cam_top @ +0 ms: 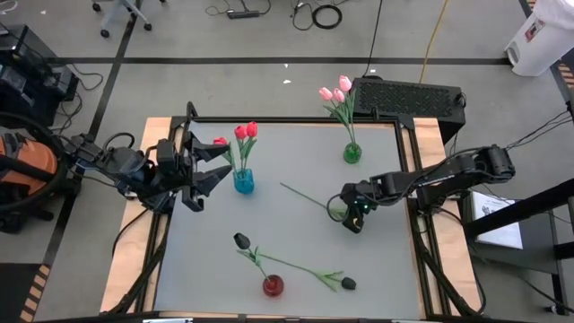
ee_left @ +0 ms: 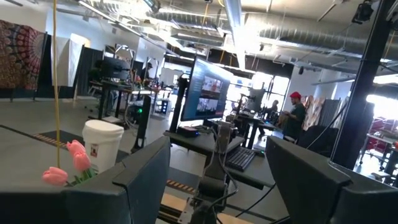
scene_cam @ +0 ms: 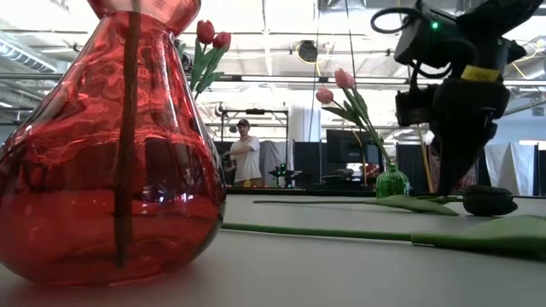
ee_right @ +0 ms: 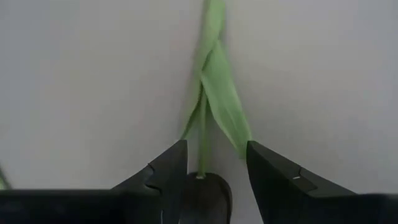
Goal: Sort flowers into vase by color
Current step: Put the top black flower into the red vase
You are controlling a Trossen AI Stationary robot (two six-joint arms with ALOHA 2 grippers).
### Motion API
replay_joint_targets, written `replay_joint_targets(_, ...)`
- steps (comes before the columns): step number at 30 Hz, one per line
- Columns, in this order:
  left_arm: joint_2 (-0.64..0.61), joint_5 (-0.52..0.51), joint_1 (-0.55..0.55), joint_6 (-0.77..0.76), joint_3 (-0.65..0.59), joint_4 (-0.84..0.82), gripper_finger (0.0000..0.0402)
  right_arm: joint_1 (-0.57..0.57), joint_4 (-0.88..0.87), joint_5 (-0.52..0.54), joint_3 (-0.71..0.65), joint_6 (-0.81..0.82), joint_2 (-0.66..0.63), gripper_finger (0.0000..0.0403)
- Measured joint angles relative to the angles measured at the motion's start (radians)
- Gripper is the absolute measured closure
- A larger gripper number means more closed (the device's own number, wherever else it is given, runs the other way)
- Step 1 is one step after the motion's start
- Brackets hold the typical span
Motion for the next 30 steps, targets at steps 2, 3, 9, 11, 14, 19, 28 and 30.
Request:
replay_joint_targets(2, 0.000, 0.000, 0.000, 0.000, 0.000, 0.000, 0.0133, 0.000, 0.012, 0.006, -0.012, 0.014, 0.000, 0.0245)
replay_joint_targets(3, 0.000, 0.000, 0.000, 0.000, 0.000, 0.000, 0.0133, 0.000, 0.022, 0.007, -0.019, 0.020, 0.000, 0.0245)
replay_joint_targets(9, 0.000, 0.000, 0.000, 0.000, 0.000, 0.000, 0.0133, 0.002, 0.088, 0.000, -0.032, 0.066, 0.000, 0.0245)
replay_joint_targets(11, 0.000, 0.000, 0.000, 0.000, 0.000, 0.000, 0.0133, 0.010, 0.109, 0.001, -0.032, 0.082, 0.000, 0.0245)
replay_joint_targets(14, 0.000, 0.000, 0.000, 0.000, 0.000, 0.000, 0.0133, 0.027, 0.127, 0.005, -0.032, 0.103, 0.008, 0.0245)
replay_joint_targets(19, 0.000, 0.000, 0.000, 0.000, 0.000, 0.000, 0.0133, 0.043, 0.137, 0.010, -0.032, 0.107, 0.074, 0.0245)
replay_joint_targets(28, 0.000, 0.000, 0.000, -0.001, 0.000, 0.000, 0.0133, 0.043, 0.168, 0.016, -0.027, 0.167, 0.155, 0.0247)
replay_joint_targets(30, 0.000, 0.000, 0.000, -0.001, 0.000, 0.000, 0.0133, 0.043, 0.168, 0.016, -0.028, 0.166, 0.149, 0.0255)
